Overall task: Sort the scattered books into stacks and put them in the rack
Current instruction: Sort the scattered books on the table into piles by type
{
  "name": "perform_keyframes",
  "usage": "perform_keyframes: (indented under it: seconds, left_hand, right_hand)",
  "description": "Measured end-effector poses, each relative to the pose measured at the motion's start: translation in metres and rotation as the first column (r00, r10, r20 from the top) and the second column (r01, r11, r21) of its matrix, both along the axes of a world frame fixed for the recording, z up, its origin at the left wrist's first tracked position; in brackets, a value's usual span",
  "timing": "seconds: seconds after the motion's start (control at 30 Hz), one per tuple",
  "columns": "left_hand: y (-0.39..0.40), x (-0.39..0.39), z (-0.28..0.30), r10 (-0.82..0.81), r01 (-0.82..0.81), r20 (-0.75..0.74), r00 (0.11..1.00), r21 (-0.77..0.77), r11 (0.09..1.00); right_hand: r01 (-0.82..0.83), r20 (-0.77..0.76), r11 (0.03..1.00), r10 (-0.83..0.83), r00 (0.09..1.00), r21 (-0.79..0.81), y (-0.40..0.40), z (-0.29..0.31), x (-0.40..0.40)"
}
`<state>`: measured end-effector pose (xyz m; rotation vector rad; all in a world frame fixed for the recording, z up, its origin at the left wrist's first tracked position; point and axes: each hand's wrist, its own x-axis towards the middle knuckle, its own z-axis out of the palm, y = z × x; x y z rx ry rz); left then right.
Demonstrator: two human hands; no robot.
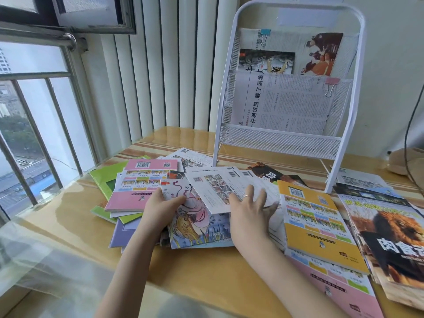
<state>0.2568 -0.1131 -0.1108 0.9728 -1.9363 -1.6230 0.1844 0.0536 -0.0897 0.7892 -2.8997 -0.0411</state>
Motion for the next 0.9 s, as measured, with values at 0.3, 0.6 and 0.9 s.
perform_keyframes:
  seconds: [0.3,0.6,0.9]
  left_hand:
    - [0.002,-0.001,-0.002,0.028,-0.029,-0.002,1.0,-0.042,0.999]
    - [0.004,0.001,-0.001,0.03,-0.03,-0.007,1.0,-0.04,0.999]
    - [0.008,0.002,-0.001,0.041,-0.045,-0.025,0.999,-0.171,0.984]
  right_hand:
    - [-0.373,-0.315,0.876,0.276,0.908,-0.307,0.024,0.028,-0.017]
    - [-0.064,-0.055,0.062,0.15,0.987,-0.996,0.029,0.071,-0.013]
    - [0.534,0.48,-0.129,0.301,0.824,-0.836,0.064,0.023,-0.041]
